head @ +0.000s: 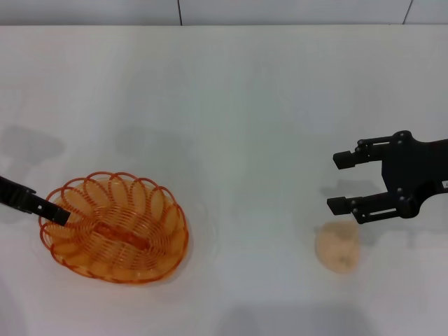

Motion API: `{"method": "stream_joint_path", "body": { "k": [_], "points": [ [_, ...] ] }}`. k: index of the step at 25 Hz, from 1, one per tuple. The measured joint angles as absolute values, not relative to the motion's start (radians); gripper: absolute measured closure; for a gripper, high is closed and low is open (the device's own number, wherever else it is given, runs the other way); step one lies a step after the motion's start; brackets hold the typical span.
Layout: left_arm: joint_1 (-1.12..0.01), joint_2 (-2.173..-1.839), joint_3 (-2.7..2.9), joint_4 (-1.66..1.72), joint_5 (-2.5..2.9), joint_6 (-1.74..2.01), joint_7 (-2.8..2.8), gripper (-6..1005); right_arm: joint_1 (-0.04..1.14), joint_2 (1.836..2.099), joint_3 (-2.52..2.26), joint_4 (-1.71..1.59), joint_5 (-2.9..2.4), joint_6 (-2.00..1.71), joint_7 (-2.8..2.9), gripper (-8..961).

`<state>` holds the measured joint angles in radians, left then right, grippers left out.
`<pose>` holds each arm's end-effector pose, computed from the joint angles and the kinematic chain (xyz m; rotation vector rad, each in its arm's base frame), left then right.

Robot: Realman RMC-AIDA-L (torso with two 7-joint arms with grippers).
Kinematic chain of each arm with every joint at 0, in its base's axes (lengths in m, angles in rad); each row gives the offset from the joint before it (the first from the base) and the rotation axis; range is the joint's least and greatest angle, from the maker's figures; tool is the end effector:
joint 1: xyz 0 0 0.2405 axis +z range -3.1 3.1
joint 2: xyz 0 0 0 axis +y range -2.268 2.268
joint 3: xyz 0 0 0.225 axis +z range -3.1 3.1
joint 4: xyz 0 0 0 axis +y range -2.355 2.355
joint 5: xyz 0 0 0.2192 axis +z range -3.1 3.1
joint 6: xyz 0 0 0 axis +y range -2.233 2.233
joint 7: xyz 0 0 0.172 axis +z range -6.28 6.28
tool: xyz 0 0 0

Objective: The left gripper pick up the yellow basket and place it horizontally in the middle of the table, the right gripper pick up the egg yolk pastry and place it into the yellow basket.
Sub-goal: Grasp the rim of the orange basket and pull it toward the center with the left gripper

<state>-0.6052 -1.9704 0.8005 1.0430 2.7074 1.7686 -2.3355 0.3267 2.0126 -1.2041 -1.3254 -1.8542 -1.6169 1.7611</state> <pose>-0.2815 0.3274 0.0716 -2.4389 -1.5012 0.4117 0.1653 0.3090 0.0259 -2.9513 0.3230 0.3802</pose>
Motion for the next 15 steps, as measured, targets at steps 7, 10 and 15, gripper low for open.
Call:
{"method": "stream_joint_path", "body": {
  "k": [7, 10, 15],
  "points": [
    [-0.615, -1.978, 0.803, 1.043, 2.708, 1.745, -2.351, 208, 0.325, 2.013, -1.204, -1.325, -1.855, -1.617, 1.762, 215],
    [-0.618, -1.984, 0.815, 1.031, 2.716, 1.734, -2.355, 242, 0.325, 2.013, -1.204, -1.325, -1.855, -1.617, 1.763, 215],
    [-0.628, -1.987, 0.831, 0.994, 2.725, 1.727, -2.361, 298, 0.325, 2.012, -1.204, -1.325, -1.855, -1.618, 1.764, 215]
  ]
}}
